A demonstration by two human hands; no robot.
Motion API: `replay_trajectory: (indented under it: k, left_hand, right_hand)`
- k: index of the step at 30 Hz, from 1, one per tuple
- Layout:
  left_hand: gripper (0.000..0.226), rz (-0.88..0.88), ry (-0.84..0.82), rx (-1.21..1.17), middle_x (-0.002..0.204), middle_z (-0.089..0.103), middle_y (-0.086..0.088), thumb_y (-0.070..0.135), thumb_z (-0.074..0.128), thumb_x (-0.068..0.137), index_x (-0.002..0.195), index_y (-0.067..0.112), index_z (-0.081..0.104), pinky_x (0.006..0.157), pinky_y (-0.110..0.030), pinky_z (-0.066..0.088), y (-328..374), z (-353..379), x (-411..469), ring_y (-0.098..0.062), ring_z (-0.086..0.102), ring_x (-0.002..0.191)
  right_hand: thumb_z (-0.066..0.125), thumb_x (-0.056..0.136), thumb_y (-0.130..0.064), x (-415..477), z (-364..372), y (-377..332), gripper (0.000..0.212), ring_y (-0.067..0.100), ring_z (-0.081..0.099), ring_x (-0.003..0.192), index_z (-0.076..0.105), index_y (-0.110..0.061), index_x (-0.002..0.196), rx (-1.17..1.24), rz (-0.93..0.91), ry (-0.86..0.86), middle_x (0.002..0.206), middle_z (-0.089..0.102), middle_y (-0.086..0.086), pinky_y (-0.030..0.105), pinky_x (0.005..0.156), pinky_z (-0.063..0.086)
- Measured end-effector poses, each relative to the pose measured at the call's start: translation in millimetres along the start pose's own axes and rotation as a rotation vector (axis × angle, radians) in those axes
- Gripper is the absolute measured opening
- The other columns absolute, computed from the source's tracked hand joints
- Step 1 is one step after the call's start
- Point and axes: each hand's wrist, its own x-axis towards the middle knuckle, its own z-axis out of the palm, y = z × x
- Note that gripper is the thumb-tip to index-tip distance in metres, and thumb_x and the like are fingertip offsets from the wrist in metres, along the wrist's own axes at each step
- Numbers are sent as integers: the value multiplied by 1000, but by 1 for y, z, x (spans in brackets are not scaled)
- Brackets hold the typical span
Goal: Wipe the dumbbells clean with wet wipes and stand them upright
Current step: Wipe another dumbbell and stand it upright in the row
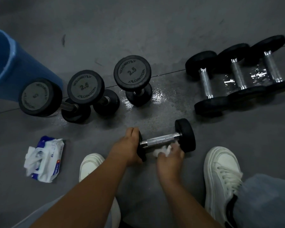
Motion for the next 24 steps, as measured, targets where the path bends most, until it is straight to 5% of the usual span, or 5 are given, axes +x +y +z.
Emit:
replay_trajectory:
  k: [3,7,9,13,24]
  left_hand:
    - [116,-16,-15,24,150,22,0,33,89,58,148,17,18,86,-38,48,1,0,0,-32,56,116]
    - [116,-16,-25,-2,150,23,1,33,90,56,148,18,20,86,-39,49,1,-3,1,-31,55,117]
    - [114,-11,-14,-8,149,23,1,33,89,57,147,18,20,85,-38,49,0,-2,1,-30,55,117]
    - [114,-12,-6,-4,148,25,1,34,89,56,147,17,21,84,-38,48,0,0,1,-31,55,116]
    - [107,-6,9,3,141,32,1,38,90,54,139,18,28,78,-36,47,-1,0,2,-30,58,110]
  right_hand:
    - [47,95,-4,30,-6,-14,19,40,58,101,61,6,102,501,472,-91,109,61,25,28,70,44]
    - [35,97,2,41,-10,-21,24,17,56,93,54,-7,84,1307,889,-124,91,58,8,26,100,40]
    - [34,92,7,38,-13,-12,27,14,56,82,55,-10,87,1530,951,-77,87,59,7,22,90,48]
    - [40,82,10,53,-19,-6,18,11,48,58,52,-2,81,1750,1044,-51,62,53,8,16,39,45]
    - [61,91,-13,56,3,-31,12,2,52,43,59,-13,79,1327,845,-89,57,57,-4,11,40,44]
